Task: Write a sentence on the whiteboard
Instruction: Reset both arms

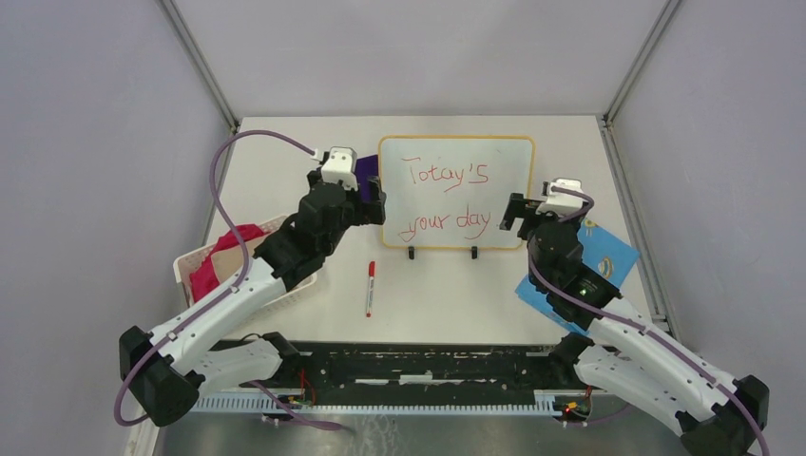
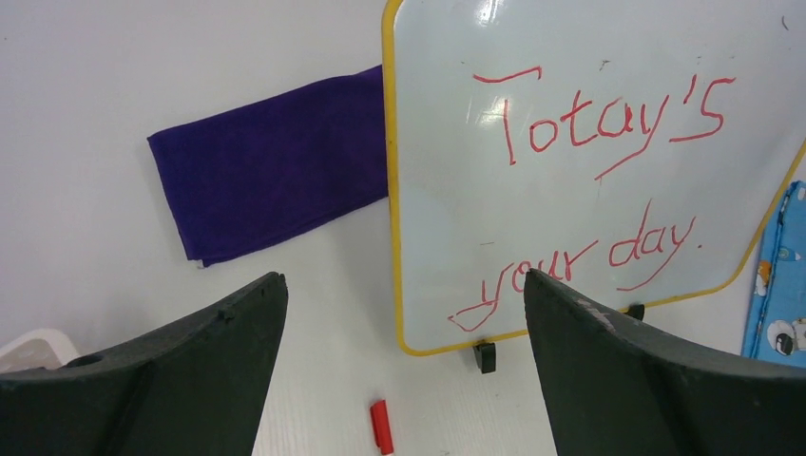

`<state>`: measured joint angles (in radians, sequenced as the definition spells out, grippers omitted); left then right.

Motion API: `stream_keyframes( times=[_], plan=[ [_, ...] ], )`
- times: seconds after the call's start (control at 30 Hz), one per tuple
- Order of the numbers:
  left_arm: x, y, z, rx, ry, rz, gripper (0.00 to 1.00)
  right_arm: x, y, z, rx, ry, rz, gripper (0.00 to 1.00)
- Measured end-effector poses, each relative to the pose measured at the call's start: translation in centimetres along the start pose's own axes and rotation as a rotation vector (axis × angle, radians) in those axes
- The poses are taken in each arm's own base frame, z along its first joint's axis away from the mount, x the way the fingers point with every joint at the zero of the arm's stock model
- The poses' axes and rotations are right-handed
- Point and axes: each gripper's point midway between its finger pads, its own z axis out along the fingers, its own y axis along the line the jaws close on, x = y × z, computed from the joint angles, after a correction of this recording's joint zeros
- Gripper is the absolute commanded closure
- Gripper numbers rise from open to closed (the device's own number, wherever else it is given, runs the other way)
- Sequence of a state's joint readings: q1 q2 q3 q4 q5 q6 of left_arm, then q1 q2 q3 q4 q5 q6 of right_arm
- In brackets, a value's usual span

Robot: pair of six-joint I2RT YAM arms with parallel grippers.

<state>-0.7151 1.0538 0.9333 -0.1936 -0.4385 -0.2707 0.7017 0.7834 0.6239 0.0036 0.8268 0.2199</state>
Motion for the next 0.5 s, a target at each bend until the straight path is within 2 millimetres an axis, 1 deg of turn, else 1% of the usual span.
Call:
stream_keyframes(
  times=[0.13,0.2,0.4,0.5],
  plan=[
    [0.0,-0.2,0.2,0.005,-0.005,-0.003,0.01,-1.3,-1.2,-0.5,0.032,-0.040,0.003,0.02],
    [-0.1,0.0,0.3,-0.007,-0.010,-0.005,0.01,-1.4,-1.4,-0.6,0.040,-0.047,0.001,0.02],
    [-0.1,1.4,0.8,-0.112,-0.026,-0.072,0.00,-0.2,-1.6,-0.5,0.043,-0.029,-0.025,0.02],
    [0.2,1.8,0.9,-0.144,-0.022,-0.078,0.00,0.2,-1.7,-0.6,0.042,-0.025,-0.031,0.02]
  ],
)
